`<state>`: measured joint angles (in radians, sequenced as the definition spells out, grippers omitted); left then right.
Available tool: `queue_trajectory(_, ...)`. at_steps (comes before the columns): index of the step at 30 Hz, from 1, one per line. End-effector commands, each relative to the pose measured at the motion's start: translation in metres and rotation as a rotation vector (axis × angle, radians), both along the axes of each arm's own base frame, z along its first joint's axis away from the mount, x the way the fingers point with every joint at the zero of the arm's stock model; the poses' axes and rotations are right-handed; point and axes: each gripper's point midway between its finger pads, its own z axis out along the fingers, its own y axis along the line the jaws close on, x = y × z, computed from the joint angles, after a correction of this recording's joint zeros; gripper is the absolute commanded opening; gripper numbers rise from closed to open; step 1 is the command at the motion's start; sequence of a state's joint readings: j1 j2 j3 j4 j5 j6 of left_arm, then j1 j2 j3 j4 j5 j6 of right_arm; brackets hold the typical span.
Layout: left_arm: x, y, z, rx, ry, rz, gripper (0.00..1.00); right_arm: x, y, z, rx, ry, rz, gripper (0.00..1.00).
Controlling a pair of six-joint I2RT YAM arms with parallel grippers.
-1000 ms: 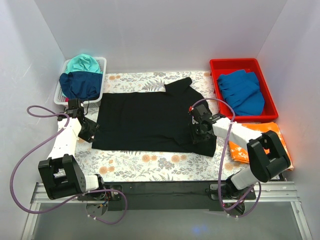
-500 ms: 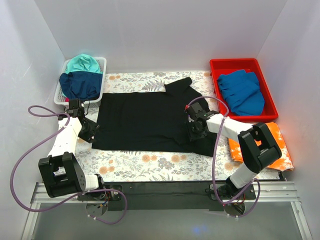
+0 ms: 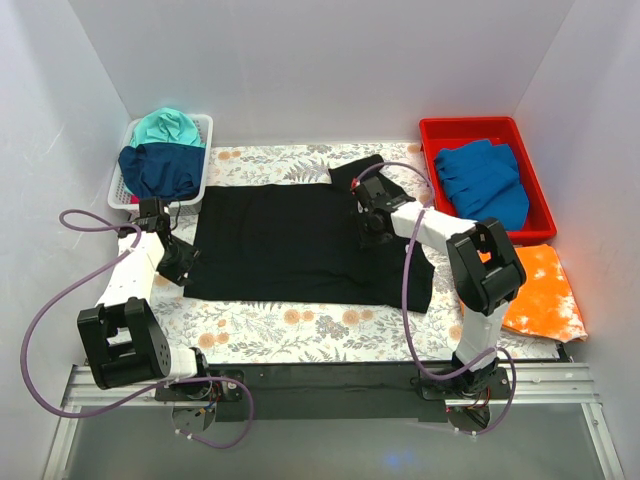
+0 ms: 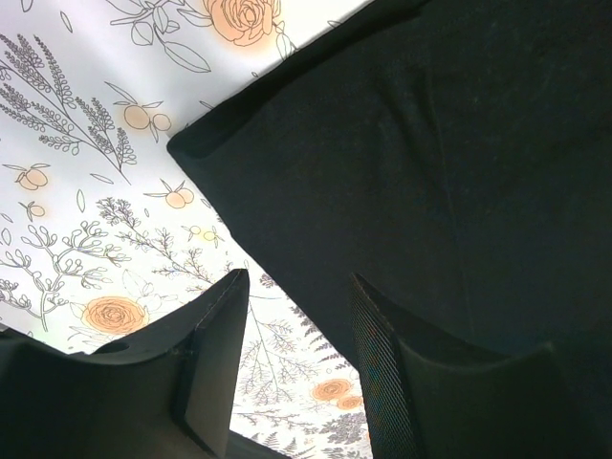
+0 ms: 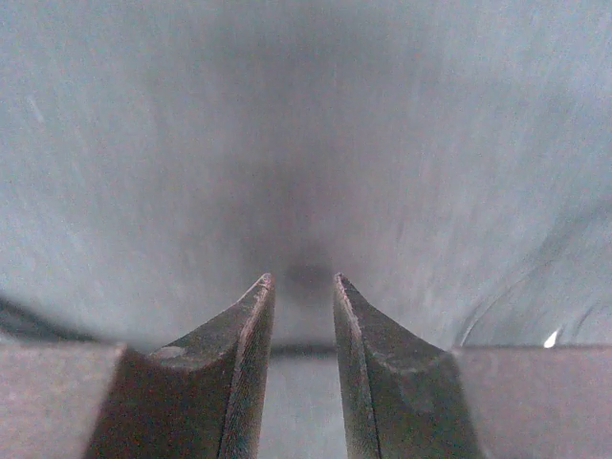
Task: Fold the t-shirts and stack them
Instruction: Fold the tshirt
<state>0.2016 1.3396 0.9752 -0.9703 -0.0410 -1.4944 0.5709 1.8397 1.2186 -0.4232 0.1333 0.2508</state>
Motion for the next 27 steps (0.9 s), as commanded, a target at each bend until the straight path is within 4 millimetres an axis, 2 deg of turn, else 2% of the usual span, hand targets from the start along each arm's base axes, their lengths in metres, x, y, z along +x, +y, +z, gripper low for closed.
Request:
queue_trajectory(1, 0.003, -0.001, 0.003, -0.003, -0.011, -0.025, 0.44, 0.047, 0.014, 0.029, -0.016, -0.147, 0.027, 0.37)
queue_trajectory(5, 0.002, -0.001, 0.003, -0.001, -0.01, -0.032, 0.44, 0.05, 0.013, 0.045, -0.021, -0.165, 0.031, 0.36)
queue_trajectory(9, 0.0, -0.001, 0.002, 0.003, -0.016, -0.035, 0.45, 0.02, 0.014, 0.055, 0.024, -0.142, 0.063, 0.37)
queue_trajectory(10, 0.0, -0.001, 0.002, 0.004, -0.014, -0.034, 0.45, 0.012, 0.015, 0.064, 0.043, -0.154, 0.073, 0.37)
queue_trajectory(12, 0.0, -0.001, 0.0, 0.002, -0.012, -0.036, 0.45, -0.013, 0.019, 0.057, 0.05, -0.117, 0.106, 0.38)
queue_trajectory(13, 0.0, -0.001, -0.001, 0.003, -0.009, -0.036, 0.45, -0.022, 0.019, 0.063, 0.058, -0.115, 0.115, 0.38)
queue_trajectory(14, 0.0, -0.001, -0.001, 0.002, -0.011, -0.036, 0.45, -0.035, 0.018, 0.056, 0.053, -0.087, 0.126, 0.39)
queue_trajectory(15, 0.0, -0.002, -0.003, -0.001, -0.005, -0.04, 0.45, -0.047, 0.024, 0.055, 0.06, -0.074, 0.145, 0.4)
queue_trajectory(16, 0.0, -0.001, -0.004, 0.0, -0.003, -0.04, 0.45, -0.053, 0.027, 0.06, 0.07, -0.078, 0.156, 0.4)
queue_trajectory(18, 0.0, -0.002, -0.006, -0.005, 0.0, -0.042, 0.45, -0.073, 0.032, 0.055, 0.072, -0.049, 0.189, 0.41)
queue_trajectory(20, 0.0, -0.002, -0.009, -0.004, 0.005, -0.043, 0.45, -0.084, 0.038, 0.057, 0.081, -0.044, 0.209, 0.43)
queue_trajectory(22, 0.0, -0.002, -0.011, -0.005, 0.013, -0.046, 0.45, -0.093, 0.039, 0.05, 0.062, -0.026, 0.219, 0.43)
queue_trajectory(27, 0.001, -0.003, -0.014, -0.012, 0.018, -0.051, 0.45, -0.091, 0.028, 0.033, -0.016, -0.018, 0.19, 0.44)
